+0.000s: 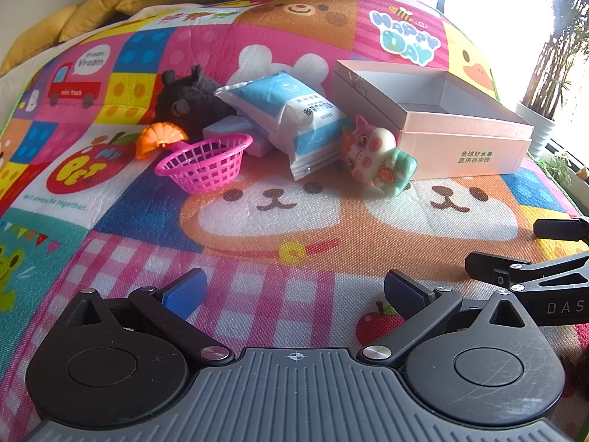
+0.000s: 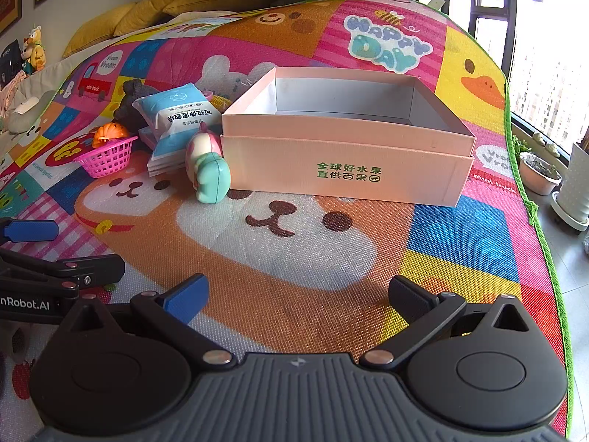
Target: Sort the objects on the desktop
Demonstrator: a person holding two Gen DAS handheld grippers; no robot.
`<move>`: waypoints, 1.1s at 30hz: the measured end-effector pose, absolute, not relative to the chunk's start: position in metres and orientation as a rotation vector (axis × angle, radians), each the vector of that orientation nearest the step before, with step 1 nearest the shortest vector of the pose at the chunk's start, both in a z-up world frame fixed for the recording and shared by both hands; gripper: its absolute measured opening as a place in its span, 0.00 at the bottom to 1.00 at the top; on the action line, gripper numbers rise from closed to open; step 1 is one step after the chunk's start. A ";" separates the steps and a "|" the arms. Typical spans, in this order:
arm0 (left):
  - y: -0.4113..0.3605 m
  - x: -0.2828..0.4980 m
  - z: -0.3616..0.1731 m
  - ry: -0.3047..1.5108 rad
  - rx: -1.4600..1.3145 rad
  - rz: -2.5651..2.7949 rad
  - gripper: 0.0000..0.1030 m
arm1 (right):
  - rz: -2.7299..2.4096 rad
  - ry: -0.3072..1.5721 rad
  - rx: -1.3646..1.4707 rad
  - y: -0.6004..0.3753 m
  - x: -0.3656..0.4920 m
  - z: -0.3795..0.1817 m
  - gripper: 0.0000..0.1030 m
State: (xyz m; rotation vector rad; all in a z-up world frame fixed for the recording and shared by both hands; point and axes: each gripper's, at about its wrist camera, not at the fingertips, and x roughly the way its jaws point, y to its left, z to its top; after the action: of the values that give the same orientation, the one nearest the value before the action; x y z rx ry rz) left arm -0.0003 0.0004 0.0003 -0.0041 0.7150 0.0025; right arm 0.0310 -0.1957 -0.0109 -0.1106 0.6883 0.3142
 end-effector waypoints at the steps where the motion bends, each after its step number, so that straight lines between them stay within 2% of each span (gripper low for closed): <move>1: 0.000 0.000 0.000 0.715 -0.004 0.003 1.00 | 0.314 0.688 -0.111 -0.196 0.031 -0.011 1.00; 33: 0.000 0.000 0.000 0.715 -0.004 0.004 1.00 | 0.317 0.695 -0.118 -0.196 0.032 -0.009 1.00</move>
State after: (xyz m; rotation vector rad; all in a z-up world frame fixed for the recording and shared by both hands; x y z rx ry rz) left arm -0.0003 0.0004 0.0003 -0.0044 0.7148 0.0041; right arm 0.0316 -0.1959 -0.0095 -0.1177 0.6946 0.3168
